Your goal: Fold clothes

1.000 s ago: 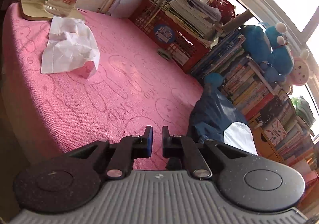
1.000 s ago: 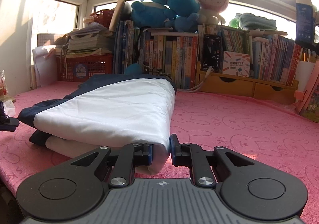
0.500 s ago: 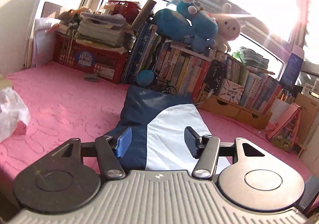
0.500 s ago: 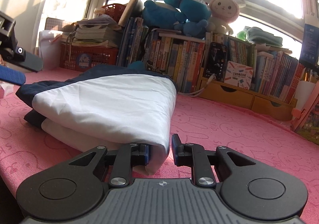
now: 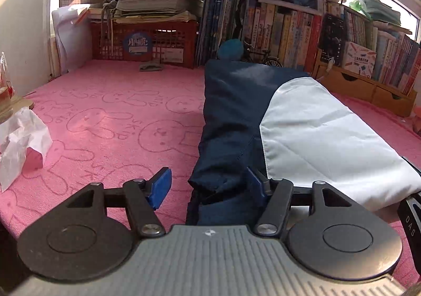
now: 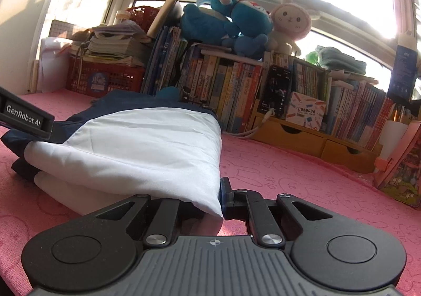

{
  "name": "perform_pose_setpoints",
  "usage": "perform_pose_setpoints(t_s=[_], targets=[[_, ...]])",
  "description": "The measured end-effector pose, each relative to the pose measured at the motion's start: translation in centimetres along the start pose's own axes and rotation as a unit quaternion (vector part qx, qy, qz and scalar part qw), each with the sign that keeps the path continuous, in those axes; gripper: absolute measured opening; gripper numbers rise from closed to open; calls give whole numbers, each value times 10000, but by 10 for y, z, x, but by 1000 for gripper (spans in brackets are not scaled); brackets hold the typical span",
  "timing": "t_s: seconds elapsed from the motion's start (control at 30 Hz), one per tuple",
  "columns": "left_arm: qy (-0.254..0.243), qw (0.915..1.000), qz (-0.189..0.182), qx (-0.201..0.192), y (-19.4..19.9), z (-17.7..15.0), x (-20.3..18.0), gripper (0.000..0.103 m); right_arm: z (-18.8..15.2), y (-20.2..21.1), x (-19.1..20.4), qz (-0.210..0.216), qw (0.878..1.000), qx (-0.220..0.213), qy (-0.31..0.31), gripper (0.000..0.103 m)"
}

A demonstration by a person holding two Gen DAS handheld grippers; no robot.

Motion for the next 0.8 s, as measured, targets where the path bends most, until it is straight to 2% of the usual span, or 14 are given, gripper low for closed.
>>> perform_pose_setpoints(t_s=[0.1, 0.23, 0.33, 0.37, 0.4, 0.5, 0.57, 0.67, 0.73, 0.8], targets=[[4, 9993, -299, 216, 5, -11, -7, 61, -8, 7, -16, -272, 9996, 8, 27, 11], [-98, 9971, -606, 440, 14, -26, -20, 63, -24, 30, -29, -586, 9974, 12, 420, 11], [-152, 9963, -671, 509, 17, -29, -21, 65, -42, 44, -34, -526, 9950, 184, 829, 12], [-183, 9968, -634, 444, 18, -24, -20, 65, -49, 48, -36, -255, 9954, 225, 891, 12], [-214, 9973, -597, 380, 19, -18, -18, 65, -54, 51, -38, 115, 9959, 237, 860, 16], [-306, 9982, -486, 185, 21, -2, -14, 67, -58, 62, -59, 1389, 9893, 289, 330, 29], [-392, 9985, -379, -20, 22, 14, -13, 68, -58, 65, -82, 2248, 9733, 438, -180, 37], [-566, 9974, -246, -377, 25, 46, -14, 65, -58, 65, -122, 3017, 9470, 514, -973, 45], [-501, 9965, -552, -368, 25, 63, -22, 65, -52, 55, -149, 3085, 9392, 418, -1446, 62], [-359, 9893, -1413, 112, 12, 78, -50, 69, -42, 31, -172, 3014, 9355, 369, -1808, 64]])
Point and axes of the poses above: each gripper's, at about its wrist camera, not at the fingertips, and y roughly against the way its jaws point, x to its left, z to its top, the point moved 6 cm from there along -y, roughly the way its jaws point, and after that the axes turned 14 degrees about y, right-handed, at the moved point
